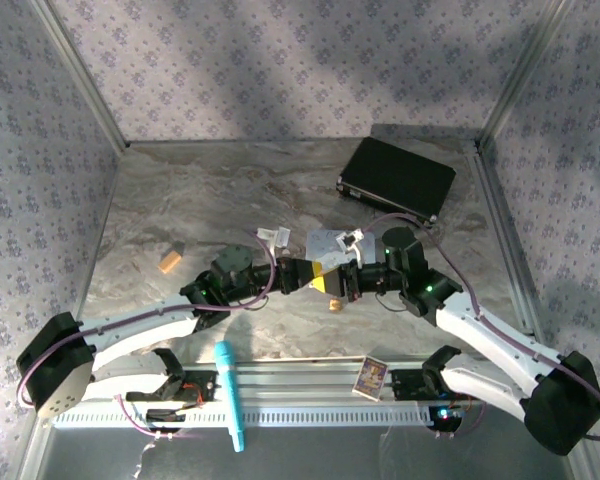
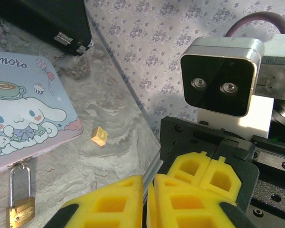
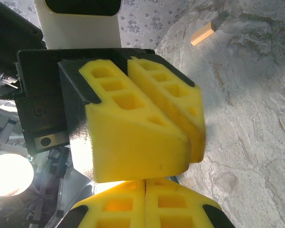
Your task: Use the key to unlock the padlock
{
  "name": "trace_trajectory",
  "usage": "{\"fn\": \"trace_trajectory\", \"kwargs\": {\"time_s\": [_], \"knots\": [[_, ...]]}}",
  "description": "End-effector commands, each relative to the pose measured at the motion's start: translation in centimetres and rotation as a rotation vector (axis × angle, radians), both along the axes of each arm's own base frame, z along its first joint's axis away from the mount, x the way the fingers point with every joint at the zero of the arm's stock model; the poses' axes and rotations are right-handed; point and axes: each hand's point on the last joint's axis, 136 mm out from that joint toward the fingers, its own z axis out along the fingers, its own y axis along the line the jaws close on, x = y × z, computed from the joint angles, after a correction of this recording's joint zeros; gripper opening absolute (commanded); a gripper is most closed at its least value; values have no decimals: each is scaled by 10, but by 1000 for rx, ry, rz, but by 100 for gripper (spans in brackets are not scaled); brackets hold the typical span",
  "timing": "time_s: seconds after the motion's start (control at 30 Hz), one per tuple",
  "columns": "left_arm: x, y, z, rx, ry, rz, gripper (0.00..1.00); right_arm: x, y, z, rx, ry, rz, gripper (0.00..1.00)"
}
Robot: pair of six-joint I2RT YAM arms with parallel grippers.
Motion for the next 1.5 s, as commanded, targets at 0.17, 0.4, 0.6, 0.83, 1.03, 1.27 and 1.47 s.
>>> {"fn": "trace_trajectory", "kwargs": {"time_s": [0.17,0.4,0.6,0.83,1.03,1.27,1.47], "knots": [[-2,-3,2,6,0,-17,0,13,-2,13,57,-18,-50,0],[22,11,20,-20,1,146,0,35,-19,24,67,-46,-215,79],[51,37,54,-146,1,368,0,81,-33,43,183,-32,-469,97],[65,47,73,-309,48,463,0,88,-8,62,425,76,-423,78],[72,47,65,-328,100,502,0,73,9,75,464,48,-377,67],[70,49,73,-365,72,492,0,70,12,80,466,10,-336,53],[66,46,84,-365,37,459,0,66,24,82,476,-2,-280,47]]}}
